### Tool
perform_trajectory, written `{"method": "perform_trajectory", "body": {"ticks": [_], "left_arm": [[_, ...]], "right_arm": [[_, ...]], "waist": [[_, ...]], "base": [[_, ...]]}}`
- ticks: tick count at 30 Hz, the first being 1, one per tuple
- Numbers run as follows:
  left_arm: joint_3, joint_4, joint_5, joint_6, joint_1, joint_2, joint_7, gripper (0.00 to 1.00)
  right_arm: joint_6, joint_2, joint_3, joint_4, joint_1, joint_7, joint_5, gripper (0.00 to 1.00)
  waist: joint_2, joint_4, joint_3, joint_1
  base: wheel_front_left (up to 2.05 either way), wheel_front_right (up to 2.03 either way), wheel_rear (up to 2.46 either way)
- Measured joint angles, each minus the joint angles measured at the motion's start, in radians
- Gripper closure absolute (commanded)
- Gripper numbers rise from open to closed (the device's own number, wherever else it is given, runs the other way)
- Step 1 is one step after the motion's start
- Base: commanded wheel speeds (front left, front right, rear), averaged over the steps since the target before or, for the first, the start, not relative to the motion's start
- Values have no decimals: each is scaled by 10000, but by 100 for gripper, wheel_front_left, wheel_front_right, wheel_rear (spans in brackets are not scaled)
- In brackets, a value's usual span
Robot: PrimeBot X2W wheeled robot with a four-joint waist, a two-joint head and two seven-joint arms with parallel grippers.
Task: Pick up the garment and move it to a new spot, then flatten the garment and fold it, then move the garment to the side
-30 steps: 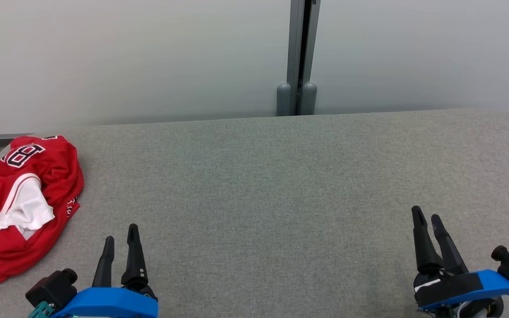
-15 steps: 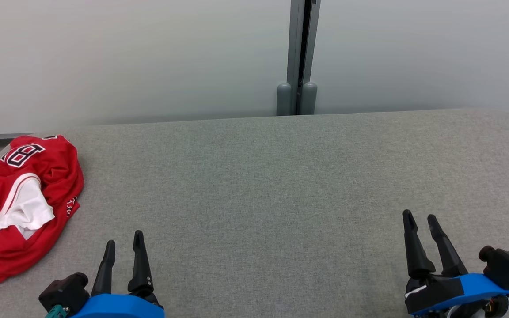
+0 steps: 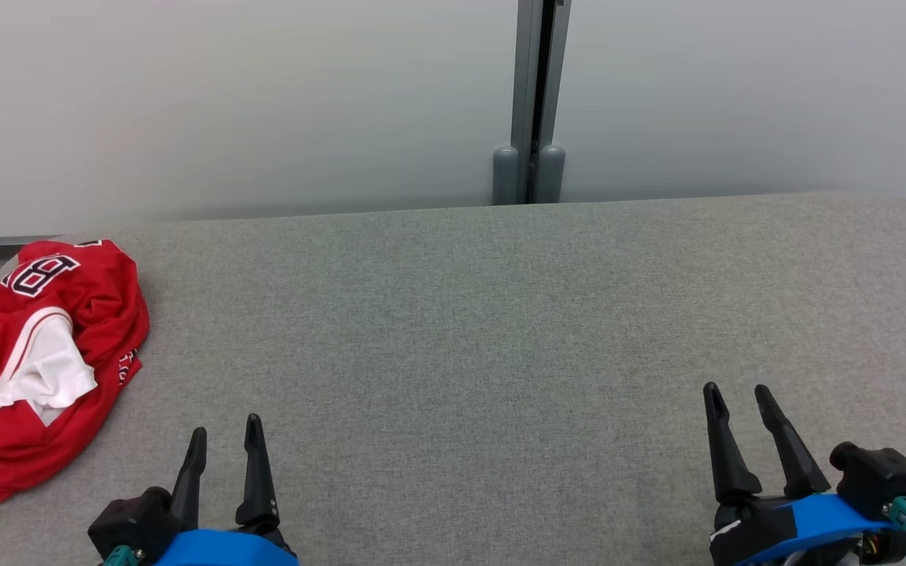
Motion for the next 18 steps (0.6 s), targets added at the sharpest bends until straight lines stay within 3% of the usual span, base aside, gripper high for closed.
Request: {"method": "perform_trajectory", "body": {"ticks": [18], "left_arm": [[-10,263,1078,13,26,17,-345,0]], "right_arm": [[4,-17,0,86,1,-359,-1394,0]], "waist": [[0,14,24,0]], "base": [[0,0,0]]}}
